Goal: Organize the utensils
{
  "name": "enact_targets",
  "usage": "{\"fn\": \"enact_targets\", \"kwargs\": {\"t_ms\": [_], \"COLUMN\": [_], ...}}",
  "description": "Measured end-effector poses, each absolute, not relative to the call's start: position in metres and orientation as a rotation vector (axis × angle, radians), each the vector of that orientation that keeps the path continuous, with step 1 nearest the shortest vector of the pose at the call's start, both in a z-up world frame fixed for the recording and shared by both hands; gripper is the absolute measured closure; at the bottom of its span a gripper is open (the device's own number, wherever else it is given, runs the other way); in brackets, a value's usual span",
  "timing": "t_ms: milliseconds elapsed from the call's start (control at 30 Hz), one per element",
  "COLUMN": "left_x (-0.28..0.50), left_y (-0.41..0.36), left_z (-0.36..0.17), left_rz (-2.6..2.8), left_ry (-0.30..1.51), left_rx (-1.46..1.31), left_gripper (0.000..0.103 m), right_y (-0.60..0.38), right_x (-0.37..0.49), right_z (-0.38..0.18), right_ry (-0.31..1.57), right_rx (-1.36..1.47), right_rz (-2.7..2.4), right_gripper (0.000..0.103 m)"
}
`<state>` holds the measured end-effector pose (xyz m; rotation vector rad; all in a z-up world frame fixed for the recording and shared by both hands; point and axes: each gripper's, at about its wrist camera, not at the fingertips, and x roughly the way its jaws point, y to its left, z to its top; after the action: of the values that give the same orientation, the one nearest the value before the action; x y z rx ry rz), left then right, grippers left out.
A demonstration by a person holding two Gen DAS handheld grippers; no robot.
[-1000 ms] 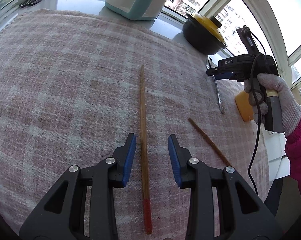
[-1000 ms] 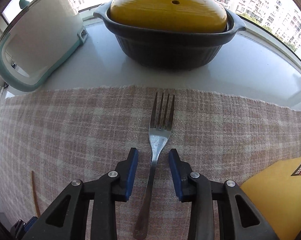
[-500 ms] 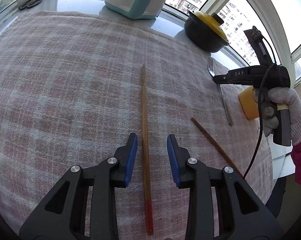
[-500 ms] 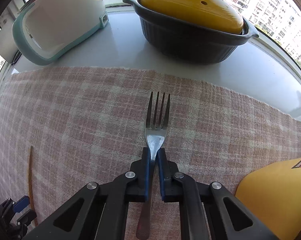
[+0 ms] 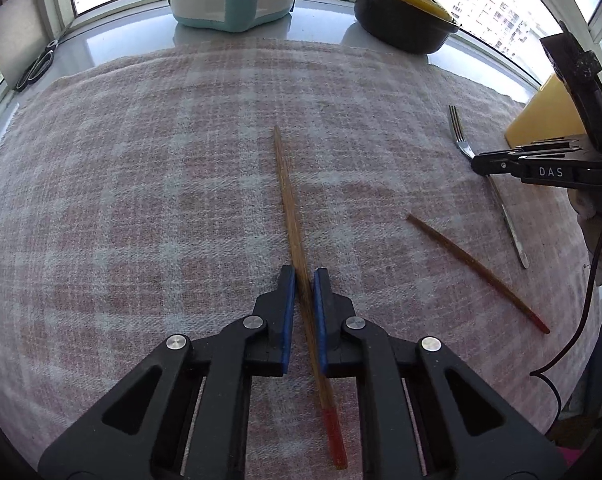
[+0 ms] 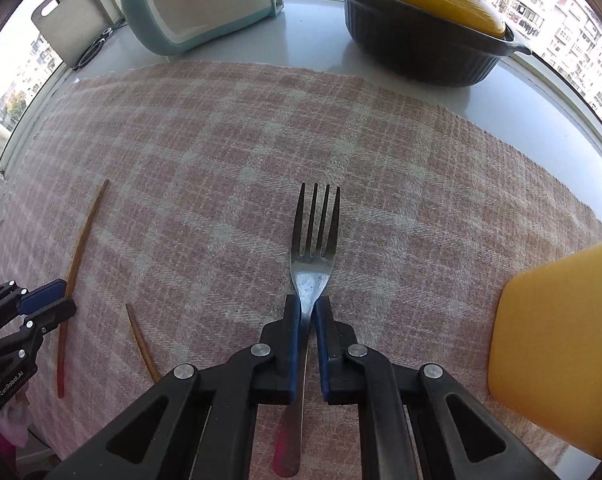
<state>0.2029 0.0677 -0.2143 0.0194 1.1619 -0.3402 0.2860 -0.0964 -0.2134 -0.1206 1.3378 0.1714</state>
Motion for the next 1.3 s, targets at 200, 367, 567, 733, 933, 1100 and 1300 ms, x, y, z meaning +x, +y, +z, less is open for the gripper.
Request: {"fn": "enact_targets", "kwargs": {"t_ms": [200, 367, 567, 733, 933, 1100, 1300], "left_x": [0.206, 0.198, 0.183, 0.172, 0.166, 0.161, 0.154], "left_y": [0.08, 0.09, 0.091, 0.084, 0.075, 0.065, 0.051], "left_z": [-0.217, -0.21, -0.192, -0.179, -0.168, -0.161, -0.152], "left_rz": [-0.341, -0.333, -0.336, -0.331, -0.321, -0.319, -0.33], "left_ry": [1.188, 1.158, 1.1, 1.066, 1.036, 1.009, 0.953], "left_rx": [-0.108, -0.24, -0.316, -0.31, -0.308, -0.293, -0.261], "left_gripper": [0.099, 0.099, 0.099, 0.099, 0.099, 0.099, 0.099], "right_y": [-0.106, -0.123, -0.145, -0.155, -0.154, -0.153, -0.153], "right_x": [0.263, 0.242, 0.222, 0.208, 0.185, 0.167, 0.15], "right_z": [-0.219, -0.208, -0.176, -0.144, -0.123, -0.113, -0.104], "right_ry": [1.325, 1.279, 1.188, 1.098, 0.973, 0.86, 0.74], "right_rx": [-0.1, -0.058, -0.03, -0.033, -0.05, -0.105, -0.171], "right_rz": [0.175, 0.197, 0.232, 0.264, 0.306, 0.313, 0.31], "right_gripper": [0.098, 0.098, 0.098, 0.098, 0.098, 0.099, 0.103]}}
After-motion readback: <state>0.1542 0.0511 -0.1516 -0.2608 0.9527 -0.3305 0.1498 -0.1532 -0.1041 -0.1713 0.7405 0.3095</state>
